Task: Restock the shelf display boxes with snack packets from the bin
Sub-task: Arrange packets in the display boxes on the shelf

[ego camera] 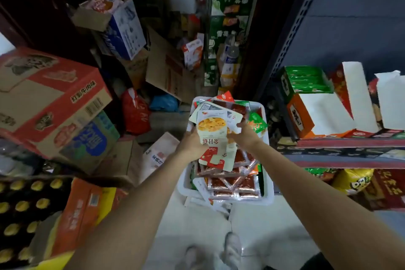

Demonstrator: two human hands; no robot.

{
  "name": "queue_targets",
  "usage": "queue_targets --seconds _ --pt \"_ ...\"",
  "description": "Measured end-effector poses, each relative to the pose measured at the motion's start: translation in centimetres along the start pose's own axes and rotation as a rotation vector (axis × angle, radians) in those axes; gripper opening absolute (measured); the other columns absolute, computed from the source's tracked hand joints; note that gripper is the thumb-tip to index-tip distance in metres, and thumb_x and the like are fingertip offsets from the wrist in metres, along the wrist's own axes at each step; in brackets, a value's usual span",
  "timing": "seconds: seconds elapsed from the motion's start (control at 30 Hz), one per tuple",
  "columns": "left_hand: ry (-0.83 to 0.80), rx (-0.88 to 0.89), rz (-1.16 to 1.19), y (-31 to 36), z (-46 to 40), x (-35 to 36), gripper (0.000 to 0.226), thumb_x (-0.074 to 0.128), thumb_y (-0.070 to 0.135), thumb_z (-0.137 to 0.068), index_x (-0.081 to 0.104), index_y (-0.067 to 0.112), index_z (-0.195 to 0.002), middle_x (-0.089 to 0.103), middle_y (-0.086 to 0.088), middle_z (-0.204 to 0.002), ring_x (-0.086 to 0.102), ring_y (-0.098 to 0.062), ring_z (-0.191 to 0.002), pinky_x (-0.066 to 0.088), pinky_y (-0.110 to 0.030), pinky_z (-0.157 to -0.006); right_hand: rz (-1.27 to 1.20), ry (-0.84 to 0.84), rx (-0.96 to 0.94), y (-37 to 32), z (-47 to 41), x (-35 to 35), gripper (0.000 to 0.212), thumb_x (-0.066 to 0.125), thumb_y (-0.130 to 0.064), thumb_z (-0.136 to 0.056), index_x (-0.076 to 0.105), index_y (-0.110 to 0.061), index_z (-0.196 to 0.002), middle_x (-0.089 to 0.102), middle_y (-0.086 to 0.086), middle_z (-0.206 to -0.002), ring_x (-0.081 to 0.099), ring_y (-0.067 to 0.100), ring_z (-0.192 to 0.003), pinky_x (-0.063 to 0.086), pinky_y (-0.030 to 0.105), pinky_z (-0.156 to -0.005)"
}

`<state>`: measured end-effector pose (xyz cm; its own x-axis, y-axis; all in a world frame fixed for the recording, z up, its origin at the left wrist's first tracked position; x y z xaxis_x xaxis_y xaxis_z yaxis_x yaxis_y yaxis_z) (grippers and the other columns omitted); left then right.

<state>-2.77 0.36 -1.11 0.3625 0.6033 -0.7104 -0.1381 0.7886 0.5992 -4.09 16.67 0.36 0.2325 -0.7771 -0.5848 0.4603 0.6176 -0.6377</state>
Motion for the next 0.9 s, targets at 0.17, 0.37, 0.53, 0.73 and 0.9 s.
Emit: queue_targets --seconds 0.17,0.37,0.53,0.73,0.9 --pt "0.025 -0.131 0.004 1.5 0.1 0.4 0.037 0.056 0.017 -0.09 0.053 0.004 -0.125 0.057 -0.013 -0.124 0.056 -0.026 -0.11 0.046 -0.03 -0.084 -0.237 -0.035 0.108 0.4 -2.3 0.8 0.04 0.07 -0.016 -0.083 0.051 -0.003 -0.115 0.064 0.016 -0.113 0.064 0.031 -0.098 0.054 0.046 -0.087" --pt "0.103 -0.144 0.051 2.9 0.2 1.0 0.043 0.06 0.02 -0.089 0.05 0.009 -0.129 0.057 -0.007 -0.127 0.056 -0.021 -0.111 0.042 -0.02 -0.077 -0.194 -0.063 0.038 -0.3 -2.7 0.5 0.015 0.059 -0.011 -0.09 0.063 0.0 -0.1 0.065 0.019 -0.113 0.062 0.034 -0.104 0.051 0.042 -0.09" --pt "0.312 -0.114 -0.044 4.3 0.0 -1.0 0.061 0.066 0.021 -0.083 0.037 0.014 -0.135 0.044 -0.012 -0.135 0.042 -0.029 -0.125 0.042 -0.042 -0.099 -0.215 -0.06 -0.07 -1.2 -2.7 -2.2 0.007 0.048 -0.008 -0.094 0.051 -0.012 -0.089 0.061 0.014 -0.108 0.06 0.033 -0.099 0.051 0.048 -0.089" --pt "0.41 0.309 -0.412 10.6 0.4 -4.9 0.099 0.067 0.037 -0.083 -0.005 0.025 -0.15 -0.011 0.002 -0.158 -0.014 -0.018 -0.145 -0.004 -0.039 -0.117 0.006 -0.154 -0.396 -2.7 -0.2 -8.4 0.021 0.049 0.005 -0.091 0.064 -0.005 -0.101 0.065 0.016 -0.102 0.06 0.026 -0.1 0.047 0.045 -0.095" --pt "0.198 0.501 -0.575 16.8 0.1 -4.4 0.048 0.061 0.037 -0.087 0.045 0.026 -0.131 0.049 -0.003 -0.132 0.043 -0.026 -0.127 0.034 -0.036 -0.1 0.257 0.016 -0.585 -2.4 2.4 -14.3 0.023 0.056 -0.002 -0.089 0.066 -0.011 -0.108 0.067 0.006 -0.109 0.06 0.019 -0.105 0.043 0.025 -0.083"
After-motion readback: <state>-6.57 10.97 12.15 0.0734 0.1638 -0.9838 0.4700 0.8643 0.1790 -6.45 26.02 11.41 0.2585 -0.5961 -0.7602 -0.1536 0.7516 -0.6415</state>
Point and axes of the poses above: each hand's wrist, its own z-axis away from the middle knuckle, its own x-axis out of the palm, y = z × x, the point moved 3 cm from there along -z, towards the middle knuckle
